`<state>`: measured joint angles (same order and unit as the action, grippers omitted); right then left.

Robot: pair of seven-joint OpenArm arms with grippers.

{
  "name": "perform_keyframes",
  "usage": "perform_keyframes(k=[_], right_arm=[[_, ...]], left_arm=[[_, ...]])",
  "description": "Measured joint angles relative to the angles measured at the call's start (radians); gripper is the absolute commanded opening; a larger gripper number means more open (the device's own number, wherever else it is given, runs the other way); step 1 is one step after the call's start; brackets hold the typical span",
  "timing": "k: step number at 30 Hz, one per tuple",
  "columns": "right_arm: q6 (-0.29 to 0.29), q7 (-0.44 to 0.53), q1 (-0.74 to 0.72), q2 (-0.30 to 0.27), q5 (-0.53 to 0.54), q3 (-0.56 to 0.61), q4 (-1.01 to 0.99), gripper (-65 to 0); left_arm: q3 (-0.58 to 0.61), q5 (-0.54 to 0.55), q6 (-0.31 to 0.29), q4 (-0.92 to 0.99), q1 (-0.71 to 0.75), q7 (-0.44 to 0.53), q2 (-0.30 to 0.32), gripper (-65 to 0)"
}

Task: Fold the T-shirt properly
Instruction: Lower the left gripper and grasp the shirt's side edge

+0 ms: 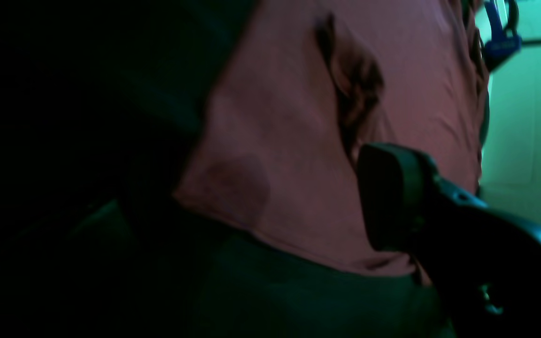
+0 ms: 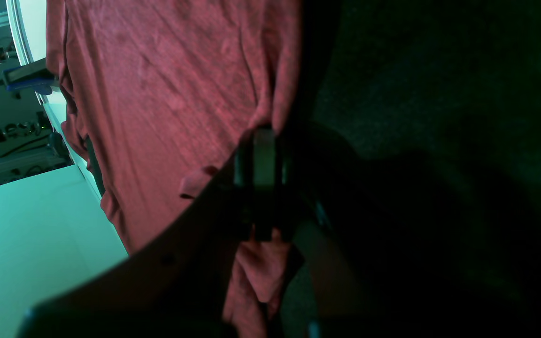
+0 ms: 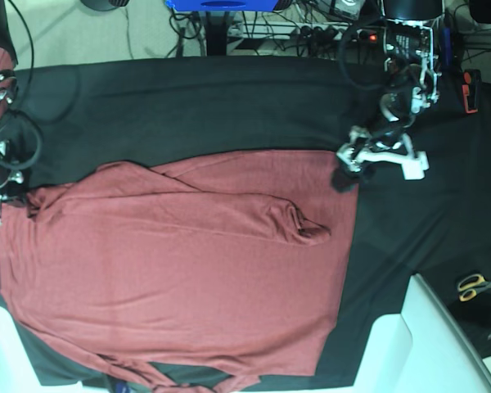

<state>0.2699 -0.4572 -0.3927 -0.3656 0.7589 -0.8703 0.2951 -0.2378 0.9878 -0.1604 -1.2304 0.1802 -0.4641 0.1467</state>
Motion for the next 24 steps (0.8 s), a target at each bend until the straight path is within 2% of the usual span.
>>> perform_keyframes(k=[6, 8, 12, 16, 24], right_arm=[[0.0, 0.0, 0.0, 0.0, 0.0, 0.0, 0.0, -64.4], [0.0, 0.0, 0.0, 0.0, 0.0, 0.0, 0.0, -64.4], [0.0, 0.0, 0.0, 0.0, 0.0, 0.0, 0.0, -64.4], [0.0, 0.0, 0.0, 0.0, 0.0, 0.0, 0.0, -64.4], [0.0, -0.001, 0.0, -0.001, 0.0, 0.0, 0.0, -64.4]], left_arm=[[0.006, 0.001, 0.0, 0.004, -0.013, -0.01, -0.008, -10.7], [0.003, -0.002, 0.004, 0.004, -0.014, -0.022, -0.007, -19.7], [0.003, -0.012, 0.008, 0.03, -0.02, -0.035, -0.008, -44.9], [0.012, -0.016, 0.019, 0.079, -0.058, -0.045, -0.01, -65.0], [0.017, -0.02, 0.032, 0.09, -0.087, -0.061, -0.026, -65.0]])
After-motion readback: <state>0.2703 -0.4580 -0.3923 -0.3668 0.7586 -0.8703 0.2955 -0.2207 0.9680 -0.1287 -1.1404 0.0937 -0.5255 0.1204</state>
